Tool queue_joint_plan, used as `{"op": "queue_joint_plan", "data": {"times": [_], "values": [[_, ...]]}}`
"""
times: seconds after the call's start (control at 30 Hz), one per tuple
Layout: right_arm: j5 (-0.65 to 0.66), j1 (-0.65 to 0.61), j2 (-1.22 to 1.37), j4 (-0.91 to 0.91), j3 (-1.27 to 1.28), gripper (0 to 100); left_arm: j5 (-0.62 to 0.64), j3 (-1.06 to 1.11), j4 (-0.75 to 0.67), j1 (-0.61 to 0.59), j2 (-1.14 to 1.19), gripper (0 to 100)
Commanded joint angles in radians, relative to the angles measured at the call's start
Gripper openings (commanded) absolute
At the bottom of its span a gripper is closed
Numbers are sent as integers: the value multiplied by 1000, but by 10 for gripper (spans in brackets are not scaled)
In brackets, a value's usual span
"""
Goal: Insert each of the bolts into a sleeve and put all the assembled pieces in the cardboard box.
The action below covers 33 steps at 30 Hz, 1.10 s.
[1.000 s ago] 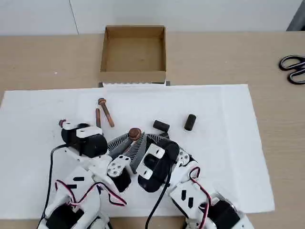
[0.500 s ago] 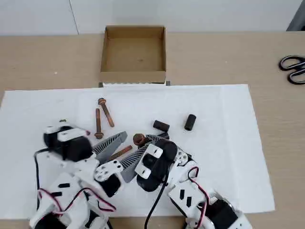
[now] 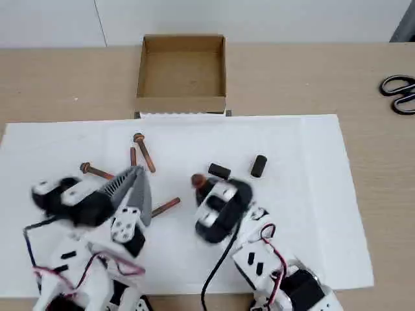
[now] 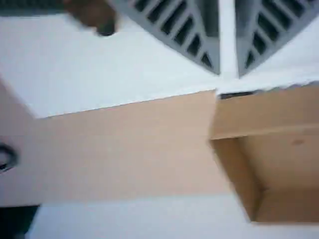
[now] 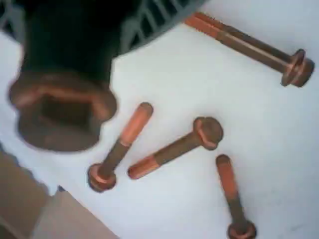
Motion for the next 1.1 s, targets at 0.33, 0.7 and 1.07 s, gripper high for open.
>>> {"op": "queue_joint_plan", "data": {"times": [0.33, 0.7, 1.07], "values": [[-126, 202, 490, -269, -299, 3, -127, 440, -140, -222, -11, 6], [-184, 288, 1457, -467, -1008, 3, -123, 558, -230, -226, -11, 6], [-55, 280, 2109, -538, -1622, 4, -123, 559, -216, -226, -11, 6]]}}
